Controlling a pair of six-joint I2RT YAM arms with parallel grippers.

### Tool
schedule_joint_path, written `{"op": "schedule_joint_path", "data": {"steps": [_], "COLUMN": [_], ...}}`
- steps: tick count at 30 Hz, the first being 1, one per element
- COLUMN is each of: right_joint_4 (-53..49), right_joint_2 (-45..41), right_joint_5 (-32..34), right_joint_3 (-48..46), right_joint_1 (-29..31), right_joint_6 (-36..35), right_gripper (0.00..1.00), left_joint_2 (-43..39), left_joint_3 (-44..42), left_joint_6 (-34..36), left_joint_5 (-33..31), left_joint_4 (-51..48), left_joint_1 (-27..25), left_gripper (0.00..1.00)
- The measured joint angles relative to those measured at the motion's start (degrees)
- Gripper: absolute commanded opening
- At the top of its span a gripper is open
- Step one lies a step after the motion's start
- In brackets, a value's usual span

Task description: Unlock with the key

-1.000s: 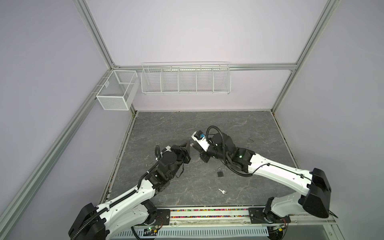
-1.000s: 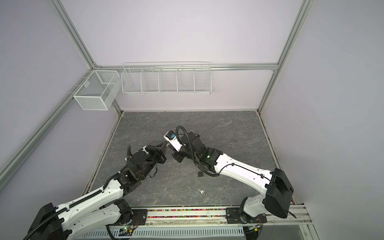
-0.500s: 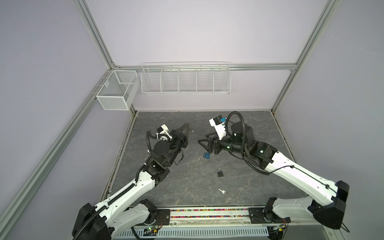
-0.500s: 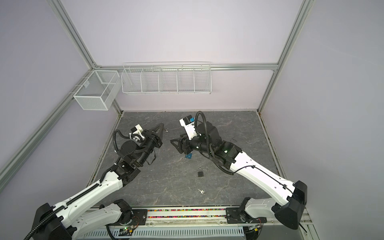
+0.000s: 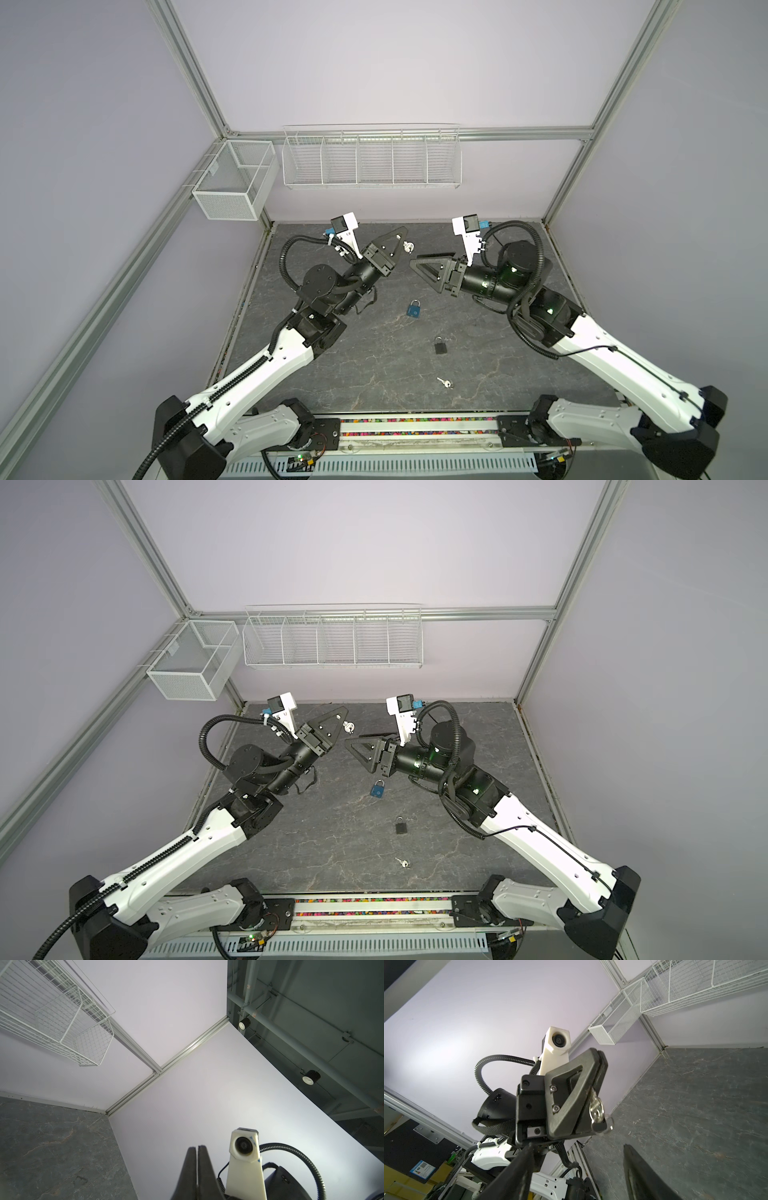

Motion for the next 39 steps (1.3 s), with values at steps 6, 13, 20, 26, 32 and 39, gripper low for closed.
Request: {"op": "schedule_joint_path", "data": {"steps": [6, 13, 20, 26, 32, 39], "right_joint_4": [5.84, 13.33, 18.75, 21.57, 22.97, 23.58], "right_joint_2": [-0.02, 0.07, 0.13, 1.14, 1.9, 0.35], "right_joint_5": [-0.87, -4.61, -7.8, -9.97, -11.15, -10.6], "right_joint_3": [-1.68, -2.86, -3.45, -3.85, -4.11, -6.91], "right_joint_1": [-1.81, -2.75, -2.78, -2.78, -2.78, -2.8], "right_joint_6": [0.04, 0.17, 0.2, 0.22, 0.42, 0.11], "right_gripper": [0.67, 0.63, 0.57, 0.55, 0.49, 0.42], "left_joint_2": [0.74, 0.74, 0.74, 1.29, 1.86, 1.73], "left_joint_3": [1.11, 2.84, 4.33, 4.92, 5.35, 5.35], "left_joint_6": [2.45, 4.61, 5.29, 5.35, 5.22, 5.46], "left_joint_5": [2.34, 4.72, 7.26, 9.22, 10.38, 10.14], "left_joint_4": [0.42, -0.07, 0.11, 0.46, 0.9, 0.83], "left_joint_1": [-1.36, -2.05, -2.36, -2.47, -2.47, -2.51], "left_gripper": [0.0, 0.0, 0.0, 0.0, 0.0, 0.0]}}
